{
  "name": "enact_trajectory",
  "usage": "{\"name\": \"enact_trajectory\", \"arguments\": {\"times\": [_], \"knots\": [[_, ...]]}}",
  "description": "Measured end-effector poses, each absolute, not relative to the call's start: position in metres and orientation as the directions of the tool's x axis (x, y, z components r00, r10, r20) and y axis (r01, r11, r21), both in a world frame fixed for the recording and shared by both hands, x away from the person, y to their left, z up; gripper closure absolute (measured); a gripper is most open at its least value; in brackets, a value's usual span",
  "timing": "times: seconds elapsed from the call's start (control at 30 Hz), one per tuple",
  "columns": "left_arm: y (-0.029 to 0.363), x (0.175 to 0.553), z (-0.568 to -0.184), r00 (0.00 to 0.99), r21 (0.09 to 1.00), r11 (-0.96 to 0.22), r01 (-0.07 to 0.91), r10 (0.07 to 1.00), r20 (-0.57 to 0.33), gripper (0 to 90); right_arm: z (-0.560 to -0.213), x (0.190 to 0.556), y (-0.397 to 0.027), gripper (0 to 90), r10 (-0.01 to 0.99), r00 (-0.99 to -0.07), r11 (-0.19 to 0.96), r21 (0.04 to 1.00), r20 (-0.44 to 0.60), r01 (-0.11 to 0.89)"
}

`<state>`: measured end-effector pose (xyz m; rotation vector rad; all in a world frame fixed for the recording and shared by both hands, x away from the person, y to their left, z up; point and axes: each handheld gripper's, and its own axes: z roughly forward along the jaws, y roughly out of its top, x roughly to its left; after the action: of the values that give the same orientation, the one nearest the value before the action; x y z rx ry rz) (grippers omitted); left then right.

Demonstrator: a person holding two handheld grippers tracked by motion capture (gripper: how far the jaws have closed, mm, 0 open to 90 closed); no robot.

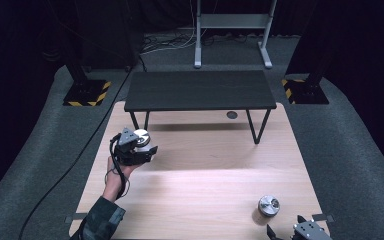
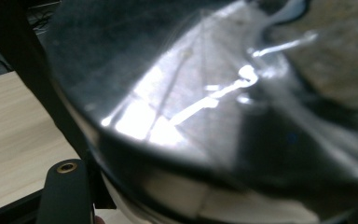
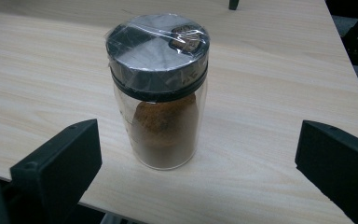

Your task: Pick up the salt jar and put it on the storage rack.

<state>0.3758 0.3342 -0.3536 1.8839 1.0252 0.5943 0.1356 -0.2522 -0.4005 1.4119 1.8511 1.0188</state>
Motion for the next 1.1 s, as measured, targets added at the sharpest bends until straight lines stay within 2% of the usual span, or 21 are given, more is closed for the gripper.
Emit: {"name": "enact_trajectory", "arguments": {"times": [1.1], "knots": [[0.310,0.405,-0.325,0.597,0.869,-0.319,0.378,0.802,0.035,30.7,-0.400,0.135,-0.253,0.0,0.961,-0.275,0.152,0.850,-0.008,0.504]]}}
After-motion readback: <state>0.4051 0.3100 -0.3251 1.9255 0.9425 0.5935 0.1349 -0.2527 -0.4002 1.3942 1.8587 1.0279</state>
